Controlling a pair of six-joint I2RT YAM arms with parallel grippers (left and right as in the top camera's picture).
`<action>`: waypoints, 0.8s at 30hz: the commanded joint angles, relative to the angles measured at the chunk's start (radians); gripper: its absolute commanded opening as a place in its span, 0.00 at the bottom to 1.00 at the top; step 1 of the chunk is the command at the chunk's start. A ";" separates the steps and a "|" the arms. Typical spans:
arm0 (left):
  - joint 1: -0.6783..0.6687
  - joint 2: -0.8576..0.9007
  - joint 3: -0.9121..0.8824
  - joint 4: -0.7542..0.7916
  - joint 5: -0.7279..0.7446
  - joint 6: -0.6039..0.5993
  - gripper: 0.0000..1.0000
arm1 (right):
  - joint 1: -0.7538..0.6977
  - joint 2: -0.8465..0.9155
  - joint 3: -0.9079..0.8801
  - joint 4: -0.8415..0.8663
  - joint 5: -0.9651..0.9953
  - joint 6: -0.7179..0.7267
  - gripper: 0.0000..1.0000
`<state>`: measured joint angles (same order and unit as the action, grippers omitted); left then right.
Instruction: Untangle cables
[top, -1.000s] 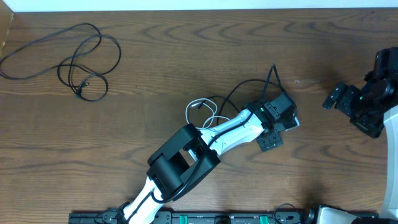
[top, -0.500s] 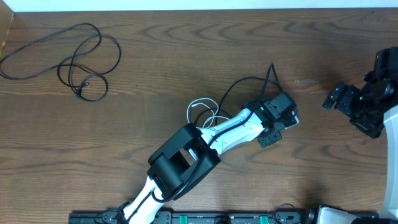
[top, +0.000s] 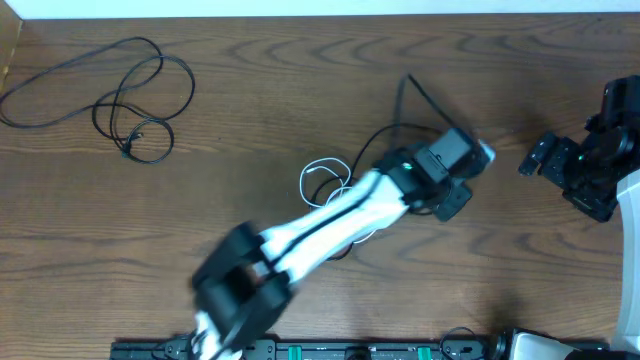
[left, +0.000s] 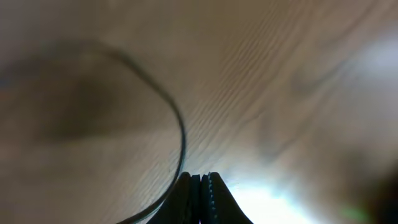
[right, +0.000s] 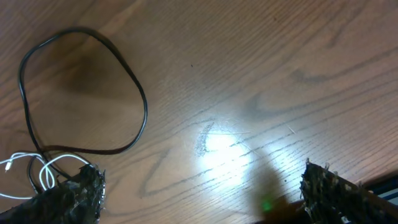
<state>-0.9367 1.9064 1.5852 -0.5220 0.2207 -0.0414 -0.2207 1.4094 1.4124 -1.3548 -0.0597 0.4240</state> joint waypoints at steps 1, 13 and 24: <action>0.045 -0.119 0.027 -0.013 0.084 -0.051 0.08 | -0.006 0.005 -0.002 -0.013 -0.003 -0.013 0.99; 0.283 -0.158 0.027 -0.167 0.086 -0.350 0.11 | 0.041 0.015 -0.003 0.060 -0.198 -0.298 0.91; 0.485 -0.158 0.024 -0.397 0.082 -0.473 0.92 | 0.153 0.120 -0.003 0.252 -0.209 -0.310 0.96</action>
<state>-0.4717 1.7470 1.6142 -0.8787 0.3012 -0.4835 -0.0860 1.5066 1.4124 -1.1358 -0.2554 0.1436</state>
